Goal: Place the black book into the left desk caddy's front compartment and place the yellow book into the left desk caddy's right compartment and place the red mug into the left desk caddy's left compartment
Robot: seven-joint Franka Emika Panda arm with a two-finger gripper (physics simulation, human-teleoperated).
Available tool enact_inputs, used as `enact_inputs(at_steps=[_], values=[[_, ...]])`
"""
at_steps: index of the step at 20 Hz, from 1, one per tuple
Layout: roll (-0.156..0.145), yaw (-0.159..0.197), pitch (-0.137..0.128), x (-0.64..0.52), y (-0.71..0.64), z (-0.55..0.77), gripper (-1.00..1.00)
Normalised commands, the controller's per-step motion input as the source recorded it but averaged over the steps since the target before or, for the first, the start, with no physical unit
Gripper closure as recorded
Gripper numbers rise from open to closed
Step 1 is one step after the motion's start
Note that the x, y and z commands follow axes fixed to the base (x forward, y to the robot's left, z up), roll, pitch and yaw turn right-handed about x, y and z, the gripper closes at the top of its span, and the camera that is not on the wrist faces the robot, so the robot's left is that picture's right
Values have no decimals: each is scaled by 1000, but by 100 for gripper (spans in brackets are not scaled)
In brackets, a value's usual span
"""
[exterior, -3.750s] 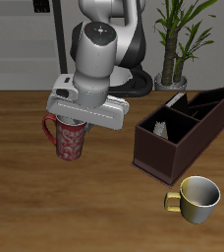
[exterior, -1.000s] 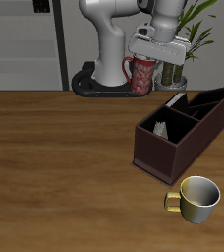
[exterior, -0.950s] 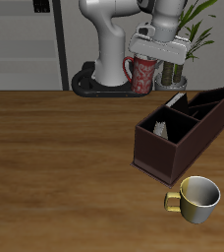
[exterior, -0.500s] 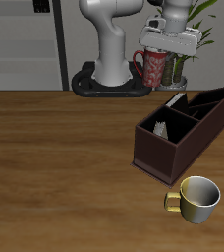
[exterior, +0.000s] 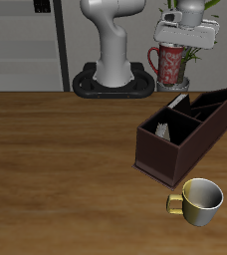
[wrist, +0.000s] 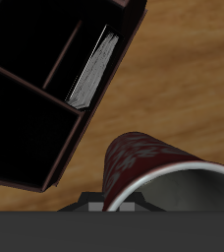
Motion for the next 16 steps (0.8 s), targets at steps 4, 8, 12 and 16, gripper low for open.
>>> enact_inputs(at_steps=[4, 8, 12, 16], values=[[20, -39, 32, 293, 280, 52, 100], [-22, -39, 24, 204, 89, -2, 100], [-4, -105, 91, 201, 223, -91, 100], [50, -38, 9, -80, 280, 44, 100]])
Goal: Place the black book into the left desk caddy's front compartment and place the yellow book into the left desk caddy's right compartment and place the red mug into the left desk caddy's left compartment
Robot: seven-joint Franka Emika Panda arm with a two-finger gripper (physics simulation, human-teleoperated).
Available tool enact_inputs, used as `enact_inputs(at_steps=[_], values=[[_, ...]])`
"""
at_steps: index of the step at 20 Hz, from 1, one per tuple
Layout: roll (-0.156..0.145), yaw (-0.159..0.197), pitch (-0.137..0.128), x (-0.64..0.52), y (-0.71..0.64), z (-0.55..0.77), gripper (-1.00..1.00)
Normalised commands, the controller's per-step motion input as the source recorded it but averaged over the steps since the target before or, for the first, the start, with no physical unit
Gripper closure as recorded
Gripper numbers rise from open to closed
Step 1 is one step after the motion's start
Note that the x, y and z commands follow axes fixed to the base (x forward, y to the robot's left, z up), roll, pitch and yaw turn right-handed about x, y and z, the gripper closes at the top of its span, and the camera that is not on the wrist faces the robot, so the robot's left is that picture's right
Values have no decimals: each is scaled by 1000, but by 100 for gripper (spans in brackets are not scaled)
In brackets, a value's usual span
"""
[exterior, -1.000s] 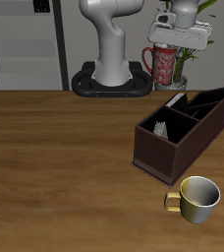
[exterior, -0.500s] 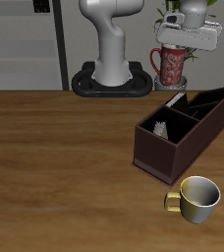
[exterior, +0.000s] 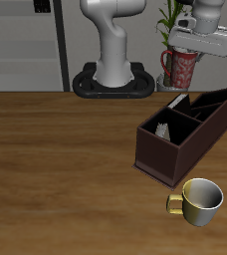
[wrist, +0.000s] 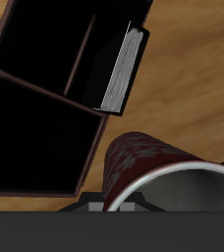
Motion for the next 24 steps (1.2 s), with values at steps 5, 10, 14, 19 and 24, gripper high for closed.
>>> enact_inputs(at_steps=[5, 10, 14, 19, 24], values=[[47, -8, 11, -174, 251, -46, 100], [39, 24, -10, -7, 150, 30, 100], [25, -4, -17, 73, 275, 75, 100], [54, 18, 18, 103, 283, -42, 100], [3, -11, 15, 194, 207, -56, 100]])
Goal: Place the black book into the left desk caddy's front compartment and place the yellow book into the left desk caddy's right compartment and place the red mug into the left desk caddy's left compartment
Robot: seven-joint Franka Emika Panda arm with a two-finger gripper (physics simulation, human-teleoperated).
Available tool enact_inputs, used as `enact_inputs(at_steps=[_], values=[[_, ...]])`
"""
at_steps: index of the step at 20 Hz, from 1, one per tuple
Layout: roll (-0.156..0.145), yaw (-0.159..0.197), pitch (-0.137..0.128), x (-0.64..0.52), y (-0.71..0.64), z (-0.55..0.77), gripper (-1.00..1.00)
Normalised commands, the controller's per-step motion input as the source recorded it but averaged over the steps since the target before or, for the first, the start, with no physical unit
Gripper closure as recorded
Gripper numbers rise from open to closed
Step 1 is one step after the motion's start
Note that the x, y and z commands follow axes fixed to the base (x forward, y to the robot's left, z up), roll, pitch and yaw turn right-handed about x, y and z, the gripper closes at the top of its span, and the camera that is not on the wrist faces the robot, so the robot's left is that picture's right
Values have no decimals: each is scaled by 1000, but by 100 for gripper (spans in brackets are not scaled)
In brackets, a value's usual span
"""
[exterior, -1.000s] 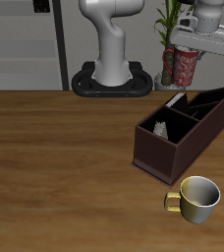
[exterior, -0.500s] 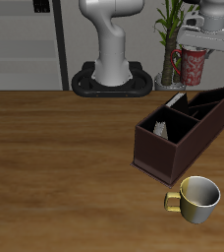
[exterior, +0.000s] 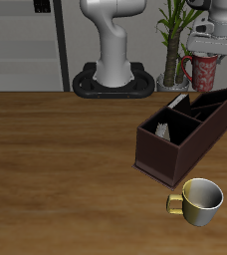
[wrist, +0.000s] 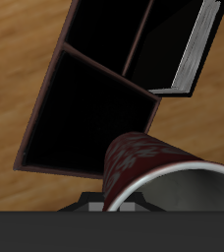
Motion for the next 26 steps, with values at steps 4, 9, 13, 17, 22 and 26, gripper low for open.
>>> enact_inputs(at_steps=[4, 9, 13, 17, 22, 26], values=[[1, 35, 2, 228, 141, -50, 100], [5, -4, 25, 162, 150, -68, 100], [31, 14, 5, 76, 207, -58, 100], [32, -4, 21, 114, 68, -74, 100], [29, 46, -1, 141, 37, -135, 100], [18, 5, 28, 83, -2, -145, 100]])
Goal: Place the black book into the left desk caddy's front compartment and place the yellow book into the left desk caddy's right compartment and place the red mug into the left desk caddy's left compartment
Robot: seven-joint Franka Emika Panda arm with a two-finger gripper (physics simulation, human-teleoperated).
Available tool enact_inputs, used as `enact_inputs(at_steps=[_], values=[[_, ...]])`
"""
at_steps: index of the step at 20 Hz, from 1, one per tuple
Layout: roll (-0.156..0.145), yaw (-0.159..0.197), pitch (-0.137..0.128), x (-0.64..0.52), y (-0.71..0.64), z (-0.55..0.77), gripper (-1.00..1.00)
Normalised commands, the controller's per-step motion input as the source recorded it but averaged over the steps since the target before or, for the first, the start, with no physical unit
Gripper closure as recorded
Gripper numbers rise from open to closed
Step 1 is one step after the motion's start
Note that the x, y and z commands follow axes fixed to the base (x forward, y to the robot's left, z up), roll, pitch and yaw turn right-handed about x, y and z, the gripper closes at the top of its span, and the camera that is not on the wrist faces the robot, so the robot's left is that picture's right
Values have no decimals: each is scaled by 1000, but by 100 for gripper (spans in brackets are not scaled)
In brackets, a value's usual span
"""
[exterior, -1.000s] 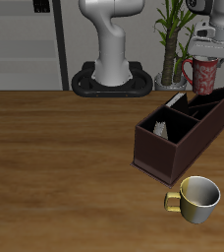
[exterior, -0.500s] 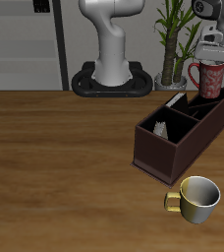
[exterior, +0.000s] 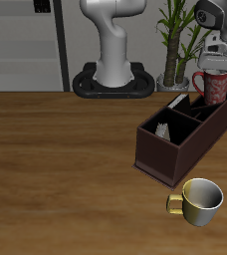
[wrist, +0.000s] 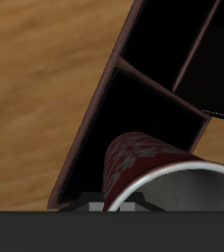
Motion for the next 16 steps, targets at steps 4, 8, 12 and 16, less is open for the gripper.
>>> enact_inputs(at_steps=[4, 8, 12, 16], values=[[9, 5, 62, 63, -65, -374, 100], [-12, -30, 83, 103, -58, -338, 100], [14, 25, 20, -58, 78, -185, 100], [96, -50, 27, -13, 59, -33, 100]])
